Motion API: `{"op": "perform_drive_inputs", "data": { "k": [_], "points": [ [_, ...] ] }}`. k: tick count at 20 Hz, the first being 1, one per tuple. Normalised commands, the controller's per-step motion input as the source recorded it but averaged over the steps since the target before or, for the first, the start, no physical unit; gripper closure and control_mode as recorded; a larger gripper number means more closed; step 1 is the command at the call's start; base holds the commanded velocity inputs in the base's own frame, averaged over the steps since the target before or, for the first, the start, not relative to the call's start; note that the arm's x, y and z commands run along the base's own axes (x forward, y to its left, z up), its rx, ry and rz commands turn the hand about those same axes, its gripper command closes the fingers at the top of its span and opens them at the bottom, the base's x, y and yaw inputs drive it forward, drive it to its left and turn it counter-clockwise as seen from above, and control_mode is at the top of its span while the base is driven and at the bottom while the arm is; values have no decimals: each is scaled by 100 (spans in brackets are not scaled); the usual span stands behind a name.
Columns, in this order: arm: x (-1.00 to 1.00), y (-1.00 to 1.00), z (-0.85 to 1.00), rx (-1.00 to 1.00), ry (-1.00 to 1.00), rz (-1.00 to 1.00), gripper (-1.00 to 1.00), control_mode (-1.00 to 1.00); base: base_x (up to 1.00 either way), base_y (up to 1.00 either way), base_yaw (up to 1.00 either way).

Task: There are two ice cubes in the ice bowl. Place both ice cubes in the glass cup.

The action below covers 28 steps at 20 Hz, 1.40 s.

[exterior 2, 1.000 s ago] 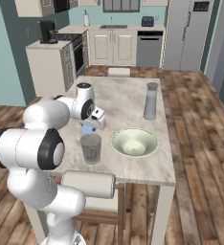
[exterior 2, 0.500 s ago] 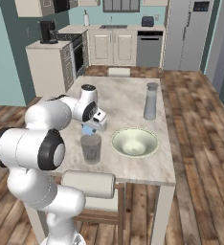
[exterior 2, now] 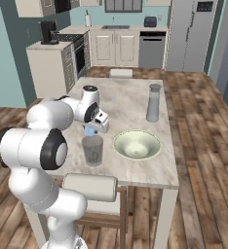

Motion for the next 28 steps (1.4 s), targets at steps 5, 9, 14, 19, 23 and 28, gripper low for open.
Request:
{"op": "perform_drive_inputs", "data": {
  "k": [5, 9, 14, 19, 23, 28],
  "points": [
    [-48, 7, 0, 0, -4, 2, 100, -100, 0, 0, 0],
    [-47, 1, 0, 0, -8, 1, 100, -100, 0, 0, 0],
    [-8, -3, -4, -2, -14, 0, 100, -100, 0, 0, 0],
    [0, -6, 0, -4, -18, 2, 100, -100, 0, 0, 0],
    [0, -8, 0, -3, -10, 4, 100, -100, 0, 0, 0],
    [0, -1, 0, 0, -1, 2, 100, -100, 0, 0, 0]
  ]
}}
